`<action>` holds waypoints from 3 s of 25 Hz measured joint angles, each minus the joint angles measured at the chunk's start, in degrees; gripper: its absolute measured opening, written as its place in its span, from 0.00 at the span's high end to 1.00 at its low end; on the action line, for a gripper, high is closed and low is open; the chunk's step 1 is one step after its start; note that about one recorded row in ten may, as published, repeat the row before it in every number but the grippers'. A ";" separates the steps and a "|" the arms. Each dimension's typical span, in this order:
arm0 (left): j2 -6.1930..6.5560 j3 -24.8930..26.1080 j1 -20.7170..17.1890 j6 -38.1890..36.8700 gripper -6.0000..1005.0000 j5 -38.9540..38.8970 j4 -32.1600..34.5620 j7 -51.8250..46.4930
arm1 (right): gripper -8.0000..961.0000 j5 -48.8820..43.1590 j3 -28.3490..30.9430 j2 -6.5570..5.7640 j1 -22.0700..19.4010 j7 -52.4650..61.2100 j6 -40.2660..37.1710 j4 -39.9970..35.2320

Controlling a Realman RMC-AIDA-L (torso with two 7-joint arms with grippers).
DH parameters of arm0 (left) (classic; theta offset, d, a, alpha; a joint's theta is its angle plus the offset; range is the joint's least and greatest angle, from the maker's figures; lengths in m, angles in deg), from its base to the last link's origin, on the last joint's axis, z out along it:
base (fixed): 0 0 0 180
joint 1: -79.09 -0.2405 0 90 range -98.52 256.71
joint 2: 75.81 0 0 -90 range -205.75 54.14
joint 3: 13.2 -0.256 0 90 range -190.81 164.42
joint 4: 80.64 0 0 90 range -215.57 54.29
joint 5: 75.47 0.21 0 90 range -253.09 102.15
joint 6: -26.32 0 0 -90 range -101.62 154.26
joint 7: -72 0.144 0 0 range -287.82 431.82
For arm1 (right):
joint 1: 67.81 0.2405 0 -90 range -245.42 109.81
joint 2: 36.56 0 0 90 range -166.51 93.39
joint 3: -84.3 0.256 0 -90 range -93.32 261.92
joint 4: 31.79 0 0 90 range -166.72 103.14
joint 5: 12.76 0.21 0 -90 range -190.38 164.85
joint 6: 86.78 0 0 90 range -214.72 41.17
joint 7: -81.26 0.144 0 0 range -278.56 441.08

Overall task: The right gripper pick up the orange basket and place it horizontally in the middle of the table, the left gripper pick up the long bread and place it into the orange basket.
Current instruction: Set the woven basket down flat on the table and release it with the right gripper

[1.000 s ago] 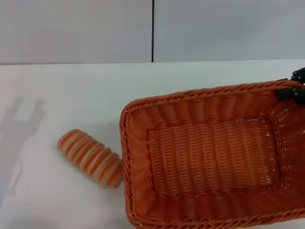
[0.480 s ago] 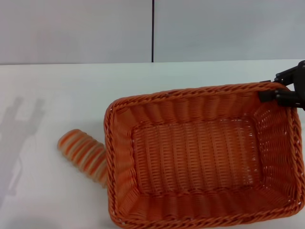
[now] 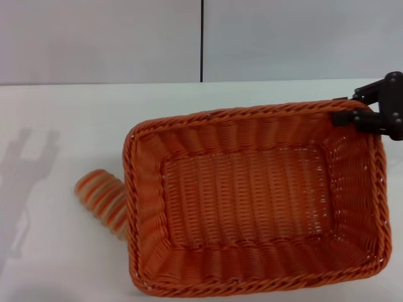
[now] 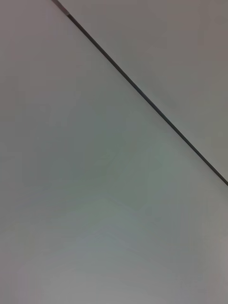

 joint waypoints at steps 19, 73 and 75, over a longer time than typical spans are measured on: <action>-0.09 -0.03 -0.65 -0.30 0.19 0.00 0.00 -0.56 | 0.81 1.03 1.22 0.42 -1.61 -1.12 4.99 1.84; 0.17 -1.37 -1.78 1.24 0.19 0.00 0.61 -0.54 | 0.81 -0.93 2.33 4.25 1.58 -7.37 -6.76 -9.21; 0.18 -1.36 -1.85 1.27 0.19 0.00 0.63 -0.54 | 0.81 -0.73 3.70 3.67 -0.07 -7.17 -5.37 -9.01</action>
